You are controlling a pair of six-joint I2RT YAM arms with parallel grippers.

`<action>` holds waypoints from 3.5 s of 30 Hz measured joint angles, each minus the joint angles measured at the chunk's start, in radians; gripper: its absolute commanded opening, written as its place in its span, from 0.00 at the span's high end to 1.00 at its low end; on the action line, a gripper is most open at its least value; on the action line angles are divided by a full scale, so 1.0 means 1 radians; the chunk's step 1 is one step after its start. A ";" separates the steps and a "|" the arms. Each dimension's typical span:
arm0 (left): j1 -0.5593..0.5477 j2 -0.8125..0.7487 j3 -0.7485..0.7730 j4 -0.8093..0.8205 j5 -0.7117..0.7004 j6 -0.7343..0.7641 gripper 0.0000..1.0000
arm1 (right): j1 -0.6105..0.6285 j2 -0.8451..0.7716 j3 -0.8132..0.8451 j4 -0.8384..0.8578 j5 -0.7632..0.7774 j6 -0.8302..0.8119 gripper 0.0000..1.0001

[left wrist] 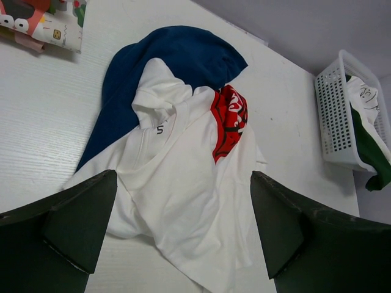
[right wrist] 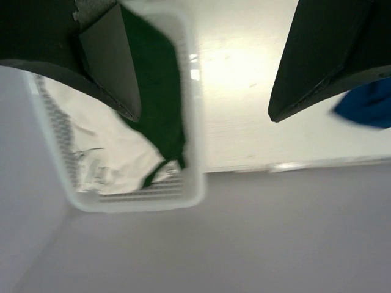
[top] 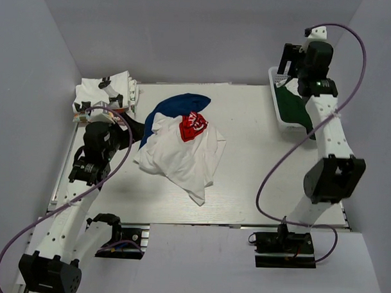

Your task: Fold and stack the t-shirts

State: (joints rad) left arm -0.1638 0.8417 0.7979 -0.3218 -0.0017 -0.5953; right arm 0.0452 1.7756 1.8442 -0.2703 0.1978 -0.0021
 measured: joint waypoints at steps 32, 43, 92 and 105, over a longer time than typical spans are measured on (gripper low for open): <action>-0.009 -0.119 -0.002 -0.150 -0.043 -0.069 0.00 | 0.840 0.306 -0.336 0.200 0.022 0.281 1.00; -0.009 -0.183 -0.004 -0.148 -0.047 -0.076 0.00 | 0.793 -0.044 -0.309 0.195 0.224 0.192 1.00; -0.187 0.988 0.443 -0.086 0.206 0.159 0.00 | 0.088 0.018 -0.077 0.166 -0.131 0.152 0.10; -0.311 1.058 0.446 -0.147 0.083 0.171 1.00 | 0.146 -0.167 -0.479 0.266 -0.132 0.217 0.10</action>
State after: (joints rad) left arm -0.4744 1.8996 1.2434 -0.4690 0.0814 -0.4248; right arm 0.1917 1.6085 1.3651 -0.0040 0.0658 0.2146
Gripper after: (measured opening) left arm 0.036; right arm 0.902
